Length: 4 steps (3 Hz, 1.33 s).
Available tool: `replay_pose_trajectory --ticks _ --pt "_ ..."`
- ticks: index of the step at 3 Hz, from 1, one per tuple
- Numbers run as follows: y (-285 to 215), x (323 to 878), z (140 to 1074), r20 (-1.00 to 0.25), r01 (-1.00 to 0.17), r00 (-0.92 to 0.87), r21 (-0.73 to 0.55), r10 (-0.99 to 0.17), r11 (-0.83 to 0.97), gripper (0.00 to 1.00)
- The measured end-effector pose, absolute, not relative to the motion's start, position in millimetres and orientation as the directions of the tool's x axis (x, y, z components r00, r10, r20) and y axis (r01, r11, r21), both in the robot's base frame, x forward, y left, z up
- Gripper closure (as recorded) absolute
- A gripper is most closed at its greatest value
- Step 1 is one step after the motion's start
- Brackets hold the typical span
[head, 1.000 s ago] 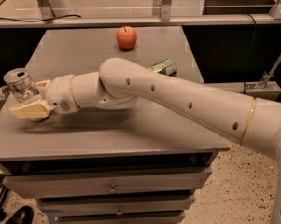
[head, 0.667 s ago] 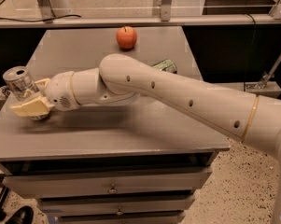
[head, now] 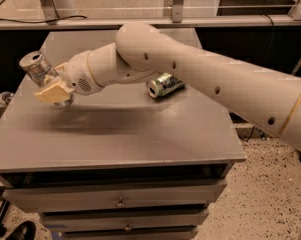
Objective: Knock redbull can over
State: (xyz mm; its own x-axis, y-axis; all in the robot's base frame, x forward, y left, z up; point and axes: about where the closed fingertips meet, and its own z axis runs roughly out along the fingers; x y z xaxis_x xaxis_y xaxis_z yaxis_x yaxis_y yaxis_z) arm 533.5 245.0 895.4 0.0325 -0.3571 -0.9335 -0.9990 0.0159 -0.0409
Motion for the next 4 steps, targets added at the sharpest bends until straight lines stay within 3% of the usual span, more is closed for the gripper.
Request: replay_pose_trajectory --ticks 2,4 --pt "180.4 559.1 904.8 -0.769 -0.992 0.095 -0.125 -0.632 0.003 1.00" --pt "130.6 564.5 866.0 -0.492 -0.994 0.104 -0.069 -0.864 -0.081 1.00"
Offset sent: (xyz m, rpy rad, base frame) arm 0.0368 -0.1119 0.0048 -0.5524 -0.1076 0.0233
